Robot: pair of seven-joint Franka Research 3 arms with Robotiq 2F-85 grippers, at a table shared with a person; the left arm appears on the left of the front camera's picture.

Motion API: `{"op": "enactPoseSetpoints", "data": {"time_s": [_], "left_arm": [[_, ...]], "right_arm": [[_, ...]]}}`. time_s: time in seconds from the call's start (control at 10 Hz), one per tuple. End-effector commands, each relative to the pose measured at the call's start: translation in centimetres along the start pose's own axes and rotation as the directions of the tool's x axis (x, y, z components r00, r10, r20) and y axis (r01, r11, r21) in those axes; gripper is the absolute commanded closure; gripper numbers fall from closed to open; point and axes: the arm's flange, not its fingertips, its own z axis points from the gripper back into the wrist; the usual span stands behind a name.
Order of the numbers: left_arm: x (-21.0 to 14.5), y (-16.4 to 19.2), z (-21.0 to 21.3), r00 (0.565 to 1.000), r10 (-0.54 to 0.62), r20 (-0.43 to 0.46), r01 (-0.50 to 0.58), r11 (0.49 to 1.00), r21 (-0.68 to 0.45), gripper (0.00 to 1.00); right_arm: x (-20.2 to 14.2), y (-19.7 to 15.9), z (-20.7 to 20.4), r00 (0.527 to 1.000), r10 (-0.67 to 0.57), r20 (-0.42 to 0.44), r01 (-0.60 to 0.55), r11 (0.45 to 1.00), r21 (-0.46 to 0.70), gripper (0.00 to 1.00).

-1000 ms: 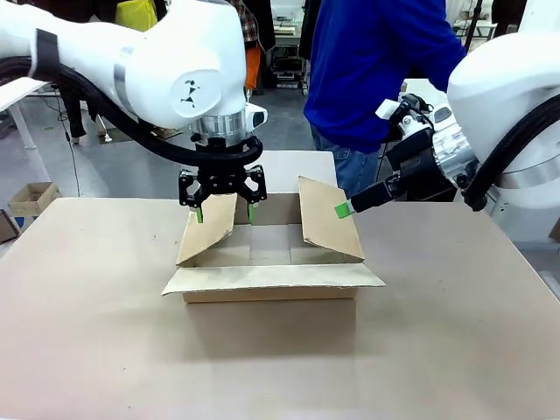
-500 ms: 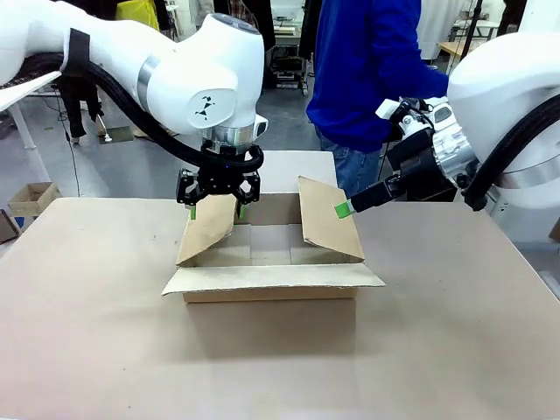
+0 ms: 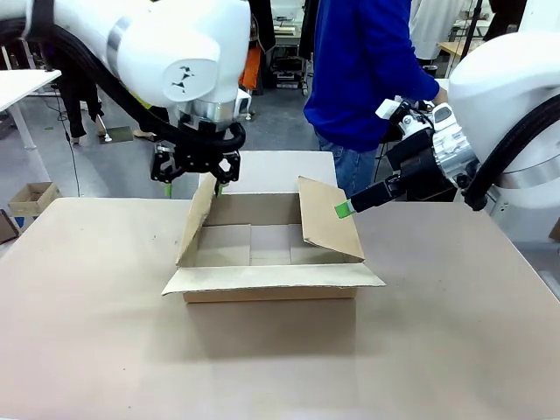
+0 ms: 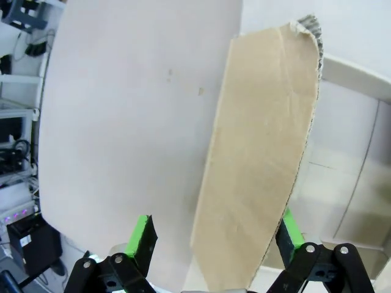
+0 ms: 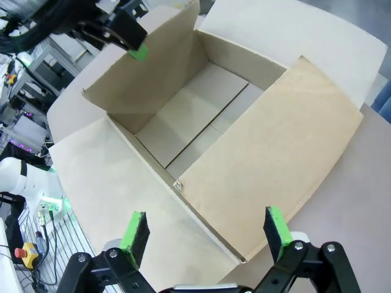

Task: Pack the gift set into the box.
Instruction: Place both hands on the side flaps of the Package Box and spread them outward.

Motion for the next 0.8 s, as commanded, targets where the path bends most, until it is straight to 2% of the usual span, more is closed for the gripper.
{"op": "enactPoseSetpoints", "data": {"time_s": [0.0, 0.1, 0.2, 0.4, 0.7], "left_arm": [[0.1, 3.0, -1.1, 1.0, -0.025, -0.013, 0.025, 0.999, -0.04, 0.0], [0.8, 4.4, -2.0, 0.997, -0.068, -0.048, 0.064, 0.994, -0.089, 0.0], [1.4, 6.0, -2.8, 0.997, -0.065, -0.052, 0.059, 0.993, -0.102, 0.0], [2.3, 10.0, -4.5, 0.992, -0.095, -0.081, 0.076, 0.974, -0.211, 0.0], [3.3, 17.1, -8.2, 0.973, -0.175, -0.153, 0.093, 0.895, -0.437, 0.0]], "right_arm": [[0.1, 0.1, 0.3, 1.0, -0.011, -0.013, 0.011, 1.0, -0.001, 0.0], [0.1, 0.1, 0.3, 1.0, -0.011, -0.013, 0.011, 1.0, -0.001, 0.0], [0.1, 0.1, 0.3, 1.0, -0.011, -0.013, 0.011, 1.0, -0.001, 0.0], [0.1, 0.1, 0.3, 1.0, -0.011, -0.013, 0.011, 1.0, -0.001, 0.0], [0.1, 0.1, 0.3, 1.0, -0.011, -0.013, 0.011, 1.0, -0.001, 0.0]]}}
